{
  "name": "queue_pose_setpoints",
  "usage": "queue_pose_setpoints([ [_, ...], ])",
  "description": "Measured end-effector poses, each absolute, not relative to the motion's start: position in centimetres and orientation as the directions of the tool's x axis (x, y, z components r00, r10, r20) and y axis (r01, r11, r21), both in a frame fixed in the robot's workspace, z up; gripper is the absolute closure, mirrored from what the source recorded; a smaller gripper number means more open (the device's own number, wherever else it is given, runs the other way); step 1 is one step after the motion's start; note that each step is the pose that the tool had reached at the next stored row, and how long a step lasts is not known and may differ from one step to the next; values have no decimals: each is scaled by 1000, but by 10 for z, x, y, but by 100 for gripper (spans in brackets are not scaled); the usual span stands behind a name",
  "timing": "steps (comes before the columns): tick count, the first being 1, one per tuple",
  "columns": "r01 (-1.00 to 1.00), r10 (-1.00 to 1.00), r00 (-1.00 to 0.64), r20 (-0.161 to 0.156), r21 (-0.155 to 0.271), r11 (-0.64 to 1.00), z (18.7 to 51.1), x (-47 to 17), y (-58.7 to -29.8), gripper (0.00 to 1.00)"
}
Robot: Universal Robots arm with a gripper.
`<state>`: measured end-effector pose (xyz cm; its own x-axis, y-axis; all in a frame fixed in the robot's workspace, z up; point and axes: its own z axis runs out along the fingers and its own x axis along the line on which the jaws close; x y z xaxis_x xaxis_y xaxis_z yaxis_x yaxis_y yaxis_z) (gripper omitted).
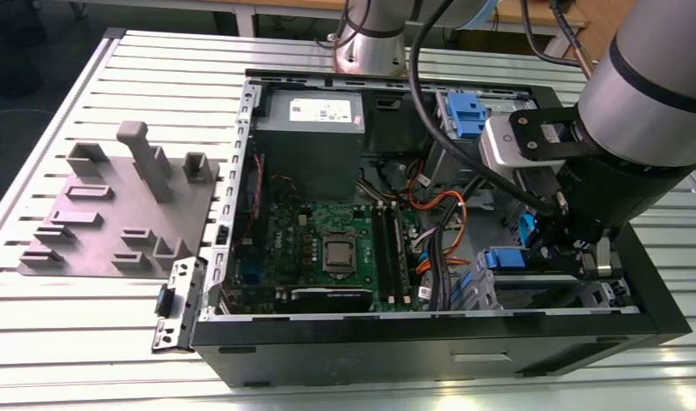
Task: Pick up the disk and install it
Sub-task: 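Insert the second disk wire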
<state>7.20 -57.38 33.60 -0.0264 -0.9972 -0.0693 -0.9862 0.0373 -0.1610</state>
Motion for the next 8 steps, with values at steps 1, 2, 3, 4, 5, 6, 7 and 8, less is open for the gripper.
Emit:
queue_pose_setpoints([
  [1,-986,-997,-27,-69,-161,38,336,72,-574,84],
  [2,-986,-997,-27,-69,-161,38,336,72,-574,84],
  [3,-986,-997,-27,-69,-161,38,336,72,-574,84],
  [4,-986,-997,-29,-69,-161,40,336,72,-574,84],
  [5,-986,-997,-30,-69,-161,40,336,72,-574,84],
  [6,-986,-997,-30,-69,-161,40,336,72,-574,84],
  [7,-986,-997,-30,-69,-161,41,336,72,-574,84],
  [8,-986,-997,-30,-69,-161,41,336,72,-574,84],
])
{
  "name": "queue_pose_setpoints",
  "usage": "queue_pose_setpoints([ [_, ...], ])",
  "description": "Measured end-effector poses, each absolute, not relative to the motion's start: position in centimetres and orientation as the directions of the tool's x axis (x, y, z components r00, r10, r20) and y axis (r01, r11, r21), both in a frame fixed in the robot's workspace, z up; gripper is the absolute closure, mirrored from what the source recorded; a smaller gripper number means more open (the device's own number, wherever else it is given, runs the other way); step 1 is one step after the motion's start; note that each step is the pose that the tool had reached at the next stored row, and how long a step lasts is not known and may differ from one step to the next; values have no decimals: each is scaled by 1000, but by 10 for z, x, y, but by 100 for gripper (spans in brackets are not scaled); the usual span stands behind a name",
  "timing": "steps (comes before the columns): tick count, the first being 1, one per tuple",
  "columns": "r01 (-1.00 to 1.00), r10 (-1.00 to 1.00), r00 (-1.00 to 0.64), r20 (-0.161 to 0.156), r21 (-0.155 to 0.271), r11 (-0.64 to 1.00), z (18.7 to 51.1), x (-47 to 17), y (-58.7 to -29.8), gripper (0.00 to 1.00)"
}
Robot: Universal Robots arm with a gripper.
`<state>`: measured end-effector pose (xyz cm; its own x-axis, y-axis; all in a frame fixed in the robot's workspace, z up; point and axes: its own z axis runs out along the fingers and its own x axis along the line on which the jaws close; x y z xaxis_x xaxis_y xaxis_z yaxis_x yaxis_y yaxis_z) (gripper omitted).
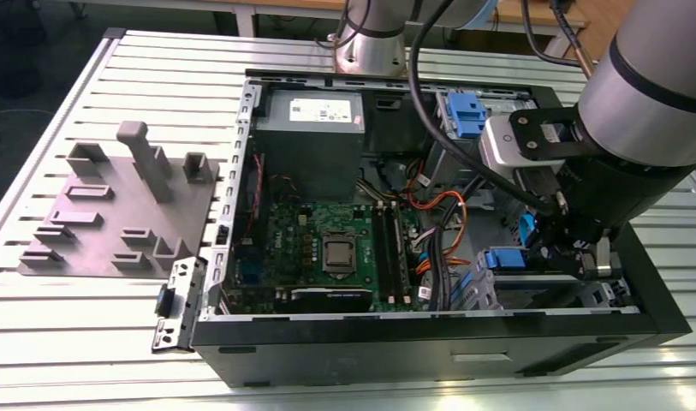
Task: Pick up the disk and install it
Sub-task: 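Insert the second disk wire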
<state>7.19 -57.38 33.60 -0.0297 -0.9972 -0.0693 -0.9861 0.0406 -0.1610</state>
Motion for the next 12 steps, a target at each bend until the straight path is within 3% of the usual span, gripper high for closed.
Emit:
queue_pose_setpoints([
  [12,-986,-997,-37,-69,-161,47,336,72,-574,84],
])
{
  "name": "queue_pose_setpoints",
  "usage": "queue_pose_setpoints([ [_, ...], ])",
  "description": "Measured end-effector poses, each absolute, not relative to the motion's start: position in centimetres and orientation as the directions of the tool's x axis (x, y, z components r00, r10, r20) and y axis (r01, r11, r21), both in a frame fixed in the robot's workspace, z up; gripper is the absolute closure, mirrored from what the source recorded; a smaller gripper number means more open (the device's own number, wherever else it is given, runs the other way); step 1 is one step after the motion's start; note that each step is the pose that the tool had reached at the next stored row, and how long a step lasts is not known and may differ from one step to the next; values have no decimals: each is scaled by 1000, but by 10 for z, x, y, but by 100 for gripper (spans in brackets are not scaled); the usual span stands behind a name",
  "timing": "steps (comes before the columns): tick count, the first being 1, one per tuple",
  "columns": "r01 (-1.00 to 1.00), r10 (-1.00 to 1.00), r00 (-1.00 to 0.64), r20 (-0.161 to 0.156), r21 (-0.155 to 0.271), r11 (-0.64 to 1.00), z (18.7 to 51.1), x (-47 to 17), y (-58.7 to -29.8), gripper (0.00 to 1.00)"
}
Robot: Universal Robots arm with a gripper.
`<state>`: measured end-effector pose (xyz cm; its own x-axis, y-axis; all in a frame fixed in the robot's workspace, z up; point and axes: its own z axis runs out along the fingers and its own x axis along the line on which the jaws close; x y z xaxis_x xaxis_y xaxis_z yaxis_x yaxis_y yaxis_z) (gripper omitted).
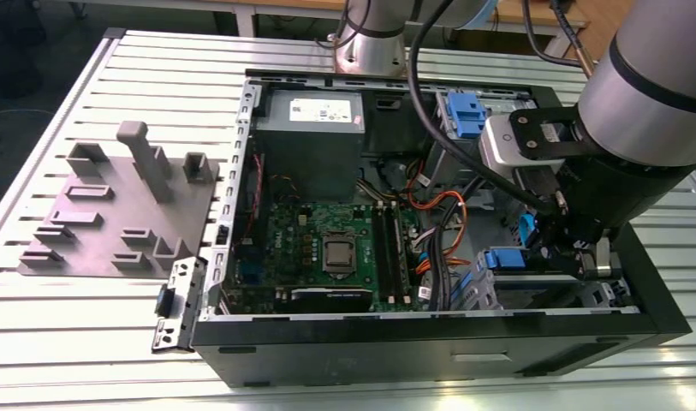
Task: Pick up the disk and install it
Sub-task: 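Insert the second disk wire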
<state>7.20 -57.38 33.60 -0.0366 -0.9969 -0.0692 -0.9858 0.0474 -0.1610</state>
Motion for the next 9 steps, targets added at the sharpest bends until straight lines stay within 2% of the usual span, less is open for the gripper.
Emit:
queue_pose_setpoints([
  [9,-985,-997,-45,-69,-161,56,336,72,-574,84],
])
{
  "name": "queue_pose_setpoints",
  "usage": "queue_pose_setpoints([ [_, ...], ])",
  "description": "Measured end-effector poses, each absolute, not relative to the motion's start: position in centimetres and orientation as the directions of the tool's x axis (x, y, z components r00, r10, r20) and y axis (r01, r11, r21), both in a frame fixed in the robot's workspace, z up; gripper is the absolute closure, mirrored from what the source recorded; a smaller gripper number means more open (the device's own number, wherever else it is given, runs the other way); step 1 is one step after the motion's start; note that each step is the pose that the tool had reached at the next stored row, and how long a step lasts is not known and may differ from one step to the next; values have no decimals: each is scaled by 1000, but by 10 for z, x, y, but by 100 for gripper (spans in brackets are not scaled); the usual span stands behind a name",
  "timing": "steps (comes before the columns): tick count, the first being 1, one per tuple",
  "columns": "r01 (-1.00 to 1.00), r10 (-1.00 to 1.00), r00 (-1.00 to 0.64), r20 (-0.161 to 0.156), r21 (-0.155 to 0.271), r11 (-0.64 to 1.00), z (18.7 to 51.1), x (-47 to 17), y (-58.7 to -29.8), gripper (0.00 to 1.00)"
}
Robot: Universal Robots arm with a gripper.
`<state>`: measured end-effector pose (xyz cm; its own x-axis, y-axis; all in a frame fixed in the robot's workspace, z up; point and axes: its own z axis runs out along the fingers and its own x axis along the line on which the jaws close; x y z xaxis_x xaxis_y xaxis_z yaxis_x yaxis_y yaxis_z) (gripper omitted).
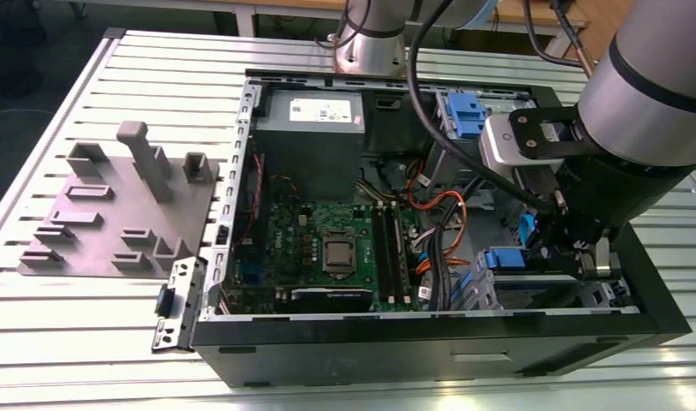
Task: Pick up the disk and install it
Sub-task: 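Insert the second disk wire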
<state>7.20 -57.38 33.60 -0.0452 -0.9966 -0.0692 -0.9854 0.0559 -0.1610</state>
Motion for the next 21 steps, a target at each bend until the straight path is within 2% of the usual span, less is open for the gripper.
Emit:
queue_pose_setpoints([
  [21,-985,-997,-46,-69,-161,57,335,73,-567,84],
])
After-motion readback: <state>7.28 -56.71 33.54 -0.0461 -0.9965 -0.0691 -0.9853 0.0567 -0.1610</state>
